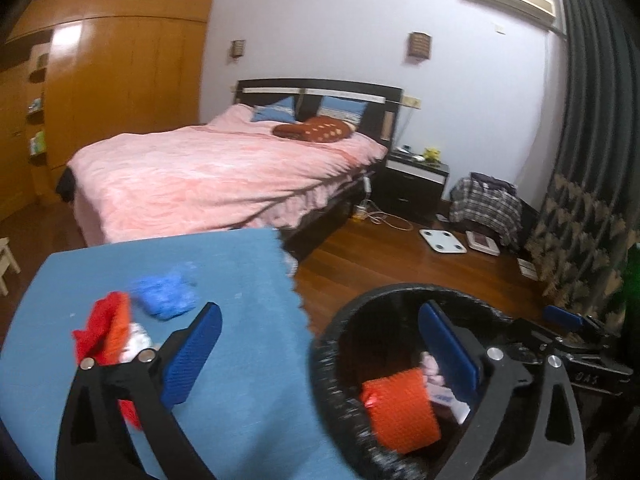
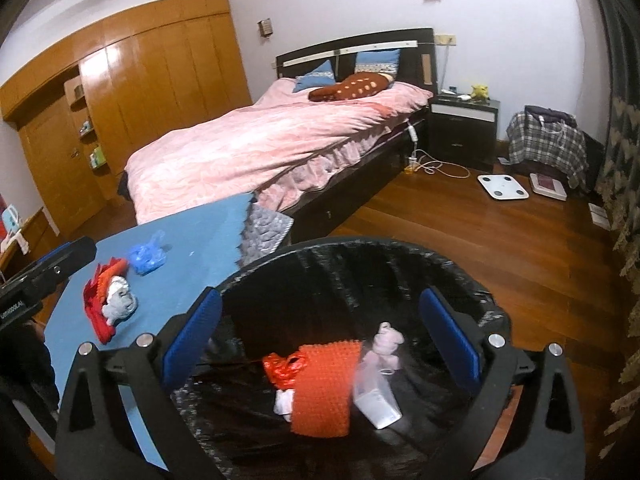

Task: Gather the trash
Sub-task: 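Carry the red bag and grey sock over the bin and open both tools, then move both tools back to the table and grasp the grey sock with the right tool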

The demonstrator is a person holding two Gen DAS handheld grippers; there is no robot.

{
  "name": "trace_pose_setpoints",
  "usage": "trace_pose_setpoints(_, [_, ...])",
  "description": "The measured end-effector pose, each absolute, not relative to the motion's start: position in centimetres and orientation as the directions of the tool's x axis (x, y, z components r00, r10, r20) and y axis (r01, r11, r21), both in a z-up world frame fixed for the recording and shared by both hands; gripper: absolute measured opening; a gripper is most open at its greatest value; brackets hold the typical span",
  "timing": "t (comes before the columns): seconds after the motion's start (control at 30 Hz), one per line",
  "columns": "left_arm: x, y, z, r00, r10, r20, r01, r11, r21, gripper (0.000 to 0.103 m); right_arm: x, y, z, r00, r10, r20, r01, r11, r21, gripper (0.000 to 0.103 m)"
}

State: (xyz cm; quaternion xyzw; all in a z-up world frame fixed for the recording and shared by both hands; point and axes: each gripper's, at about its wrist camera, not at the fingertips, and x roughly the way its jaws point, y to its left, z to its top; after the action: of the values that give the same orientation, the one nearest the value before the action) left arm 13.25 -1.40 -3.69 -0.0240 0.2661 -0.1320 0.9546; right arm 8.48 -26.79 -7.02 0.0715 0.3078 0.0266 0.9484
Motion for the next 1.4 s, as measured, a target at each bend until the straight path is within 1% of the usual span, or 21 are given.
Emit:
trace_pose_setpoints(0.27, [11.6,4.6,-4.6,0.847,-0.141,-0.512,0.121,0.990,-0.073,0.097,9.5,-21.4,-6.9,0.791,0.166,-0.590,-0.100,0.985,0.143,0.097])
trace_pose_setpoints(0.53, [10.5,11.2,-5.9,0.851,-0.020,-0.525,-0.019,0.997,-0.068,0.097,11.1,-14.9,-7.1,0.763,0.240,-0.600,-0.214,0.970,0.116,0.097])
trace_pose_setpoints(0.87, [10.4,17.1,-8.5,0.829,0.099,-0.551,-0.133,0.991,-0.023,0.097,13.7,-7.3,-9.2,0.714,0.298,-0.634,-0.317,0.944,0.087,0.097])
trace_pose_setpoints(1.07, [11.2,19.7,-10.1,0.807,0.139,-0.575,-0.181,0.983,-0.017,0.097,15.7,-3.5,-11.1,0.683,0.317,-0.658,-0.350,0.933,0.085,0.097])
trace_pose_setpoints(1.4, [12.5,22.0,-12.4,0.773,0.171,-0.611,-0.214,0.977,0.003,0.097,18.8,1.2,-14.5,0.632,0.325,-0.703,-0.384,0.920,0.080,0.097])
